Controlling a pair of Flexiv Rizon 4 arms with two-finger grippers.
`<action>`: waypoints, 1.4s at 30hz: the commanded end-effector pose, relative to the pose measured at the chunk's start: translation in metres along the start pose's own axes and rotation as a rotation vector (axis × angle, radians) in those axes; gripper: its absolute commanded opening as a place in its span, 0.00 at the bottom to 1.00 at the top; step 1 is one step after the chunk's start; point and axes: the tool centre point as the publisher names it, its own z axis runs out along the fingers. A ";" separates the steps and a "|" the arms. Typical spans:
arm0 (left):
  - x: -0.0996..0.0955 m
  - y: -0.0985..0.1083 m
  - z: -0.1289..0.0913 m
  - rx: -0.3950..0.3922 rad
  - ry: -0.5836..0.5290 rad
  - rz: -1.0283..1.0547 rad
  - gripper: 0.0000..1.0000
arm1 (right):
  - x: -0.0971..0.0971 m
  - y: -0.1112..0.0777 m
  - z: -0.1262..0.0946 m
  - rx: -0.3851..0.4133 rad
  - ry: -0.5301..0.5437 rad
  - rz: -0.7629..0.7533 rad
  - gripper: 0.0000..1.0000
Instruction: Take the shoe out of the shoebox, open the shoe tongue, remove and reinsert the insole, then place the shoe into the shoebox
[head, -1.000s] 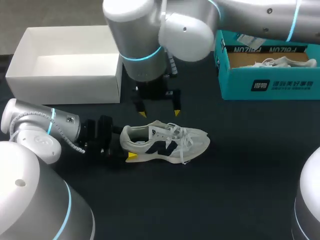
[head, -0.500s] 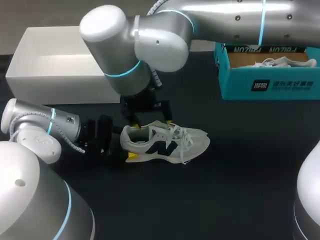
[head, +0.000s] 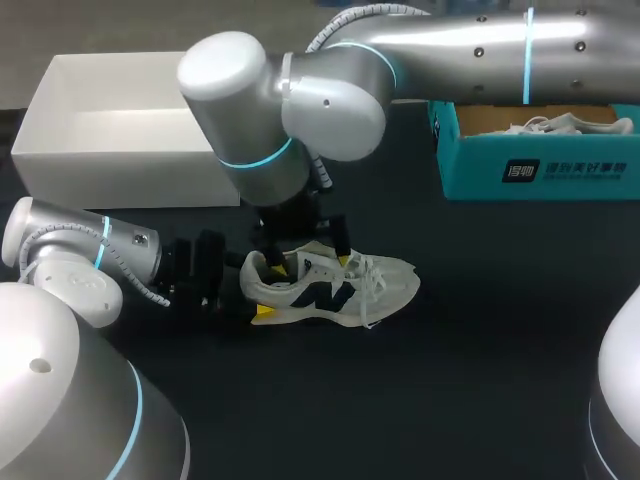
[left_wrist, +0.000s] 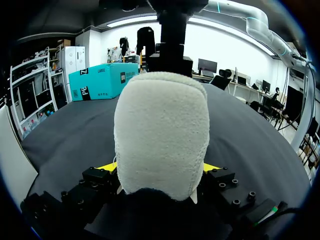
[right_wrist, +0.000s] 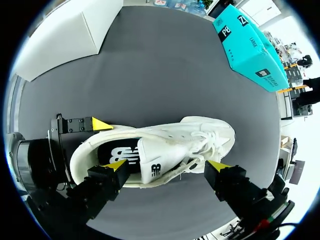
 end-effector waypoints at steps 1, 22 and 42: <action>-0.001 0.001 0.001 -0.003 0.000 0.000 0.00 | -0.001 0.006 0.004 0.017 -0.002 0.000 1.00; -0.001 0.001 0.001 -0.003 0.000 0.000 0.00 | -0.031 0.009 -0.004 0.051 -0.021 0.039 0.00; -0.001 0.001 0.001 -0.003 0.000 0.000 0.00 | -0.086 0.010 -0.003 0.054 0.038 0.095 0.00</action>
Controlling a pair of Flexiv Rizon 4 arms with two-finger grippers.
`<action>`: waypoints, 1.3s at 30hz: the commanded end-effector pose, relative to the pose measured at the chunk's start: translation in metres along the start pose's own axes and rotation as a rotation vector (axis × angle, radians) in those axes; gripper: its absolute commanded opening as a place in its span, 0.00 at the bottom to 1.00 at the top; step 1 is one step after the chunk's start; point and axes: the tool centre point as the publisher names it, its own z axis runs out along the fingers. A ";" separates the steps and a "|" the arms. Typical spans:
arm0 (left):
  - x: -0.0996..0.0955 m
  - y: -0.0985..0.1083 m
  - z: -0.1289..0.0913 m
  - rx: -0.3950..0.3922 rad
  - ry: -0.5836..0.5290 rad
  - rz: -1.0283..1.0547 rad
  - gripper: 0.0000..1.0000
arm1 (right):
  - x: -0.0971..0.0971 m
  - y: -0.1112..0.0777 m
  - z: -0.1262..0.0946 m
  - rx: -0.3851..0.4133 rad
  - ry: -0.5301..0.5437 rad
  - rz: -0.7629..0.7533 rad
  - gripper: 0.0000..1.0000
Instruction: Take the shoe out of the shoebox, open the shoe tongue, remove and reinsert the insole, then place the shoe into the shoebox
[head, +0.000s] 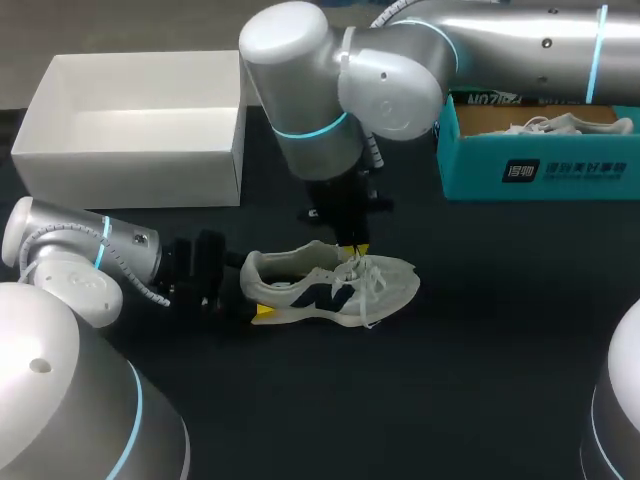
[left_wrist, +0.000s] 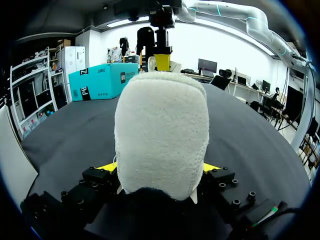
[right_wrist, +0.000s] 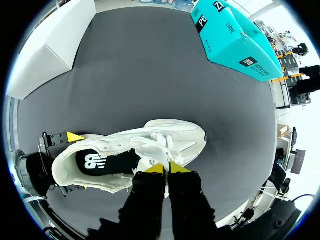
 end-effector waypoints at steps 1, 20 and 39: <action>-0.001 0.001 0.001 -0.003 0.000 0.000 0.00 | -0.017 0.000 0.000 0.005 0.043 0.013 0.00; -0.001 0.001 0.001 -0.003 0.000 0.000 0.00 | -0.033 -0.005 0.056 0.109 0.068 0.093 0.00; -0.001 0.001 0.001 -0.003 0.000 0.000 0.00 | -0.024 0.009 0.012 0.029 0.031 0.020 1.00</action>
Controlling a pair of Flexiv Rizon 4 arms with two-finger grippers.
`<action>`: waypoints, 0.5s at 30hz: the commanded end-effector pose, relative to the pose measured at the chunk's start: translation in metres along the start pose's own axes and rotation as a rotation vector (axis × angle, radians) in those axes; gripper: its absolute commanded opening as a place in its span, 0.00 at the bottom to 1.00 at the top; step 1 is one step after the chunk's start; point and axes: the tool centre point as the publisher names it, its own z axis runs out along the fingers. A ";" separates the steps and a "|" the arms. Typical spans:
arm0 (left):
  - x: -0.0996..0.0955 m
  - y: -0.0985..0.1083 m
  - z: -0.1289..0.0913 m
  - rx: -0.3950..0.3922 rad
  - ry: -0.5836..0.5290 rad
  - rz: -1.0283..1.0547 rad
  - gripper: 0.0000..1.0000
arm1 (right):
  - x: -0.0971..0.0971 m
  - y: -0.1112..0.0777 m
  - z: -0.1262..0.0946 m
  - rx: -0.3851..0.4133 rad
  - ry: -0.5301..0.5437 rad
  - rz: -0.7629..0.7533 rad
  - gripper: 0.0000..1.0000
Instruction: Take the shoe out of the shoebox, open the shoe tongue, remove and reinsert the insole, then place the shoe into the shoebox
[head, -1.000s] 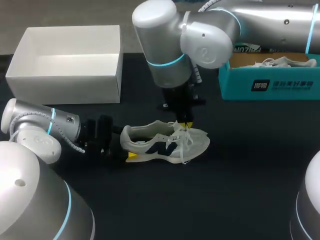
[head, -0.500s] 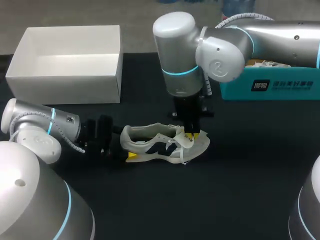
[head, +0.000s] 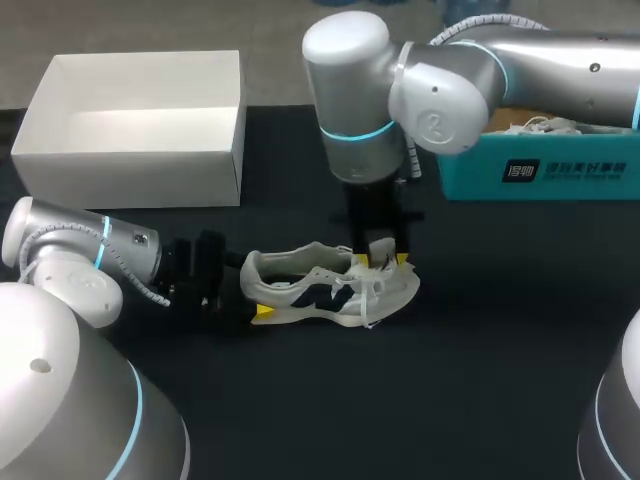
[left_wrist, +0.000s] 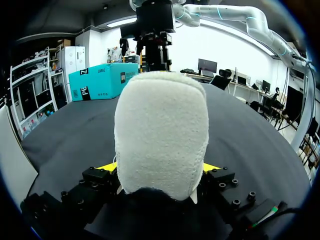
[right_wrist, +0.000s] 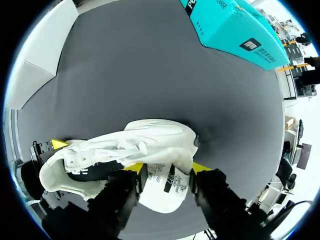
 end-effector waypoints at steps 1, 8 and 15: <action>-0.001 0.001 0.001 -0.003 0.000 0.000 0.00 | 0.007 0.002 -0.024 -0.045 -0.028 -0.022 1.00; -0.001 0.001 0.001 -0.003 0.000 0.000 0.00 | 0.009 0.007 -0.052 -0.117 -0.055 -0.076 1.00; -0.001 0.001 0.001 -0.003 0.000 0.000 0.00 | 0.021 0.018 -0.084 -0.266 0.001 -0.379 1.00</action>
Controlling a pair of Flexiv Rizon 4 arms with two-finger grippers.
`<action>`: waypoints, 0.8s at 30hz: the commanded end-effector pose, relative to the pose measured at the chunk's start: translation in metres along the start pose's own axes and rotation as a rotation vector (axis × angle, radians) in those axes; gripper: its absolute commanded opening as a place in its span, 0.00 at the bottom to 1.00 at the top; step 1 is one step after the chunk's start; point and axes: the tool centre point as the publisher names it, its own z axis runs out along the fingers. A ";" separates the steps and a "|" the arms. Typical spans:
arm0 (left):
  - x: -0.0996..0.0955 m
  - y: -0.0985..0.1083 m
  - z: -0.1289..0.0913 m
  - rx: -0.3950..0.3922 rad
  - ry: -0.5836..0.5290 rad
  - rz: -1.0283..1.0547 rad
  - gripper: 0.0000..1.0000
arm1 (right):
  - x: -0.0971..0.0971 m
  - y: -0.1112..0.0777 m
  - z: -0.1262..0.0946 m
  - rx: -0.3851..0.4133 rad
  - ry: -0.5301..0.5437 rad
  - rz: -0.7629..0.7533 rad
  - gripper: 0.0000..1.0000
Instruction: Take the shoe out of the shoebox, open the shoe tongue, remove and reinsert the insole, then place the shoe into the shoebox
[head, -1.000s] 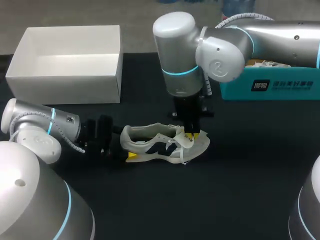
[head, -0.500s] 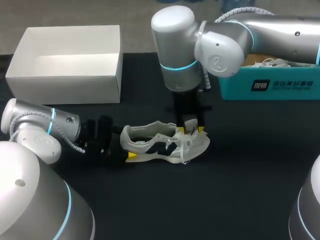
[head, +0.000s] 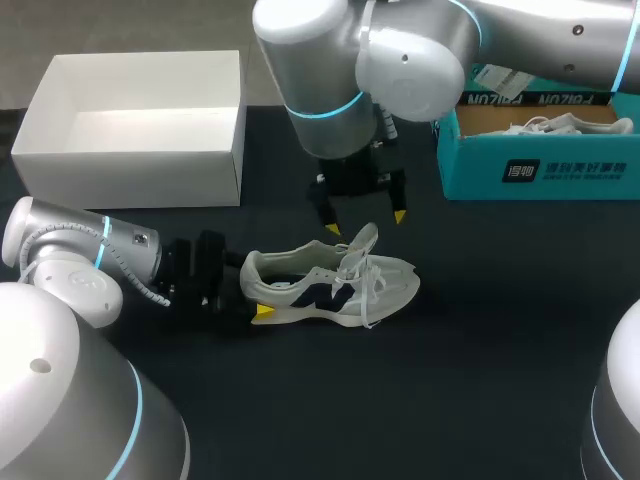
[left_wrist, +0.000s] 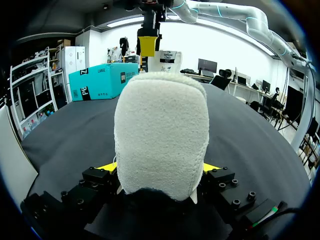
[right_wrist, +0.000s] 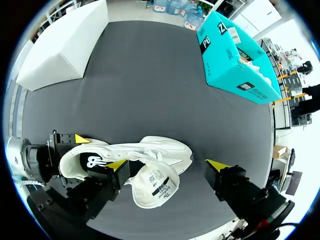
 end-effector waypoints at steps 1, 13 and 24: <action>-0.001 0.001 0.001 -0.003 0.000 0.000 0.00 | 0.006 0.006 -0.017 -0.119 0.077 -0.274 1.00; -0.001 0.001 0.001 -0.003 0.000 0.000 0.00 | 0.027 0.008 -0.023 -0.191 0.238 -0.683 1.00; -0.001 0.001 0.001 -0.003 0.000 0.000 0.00 | 0.027 0.008 -0.023 -0.191 0.238 -0.683 1.00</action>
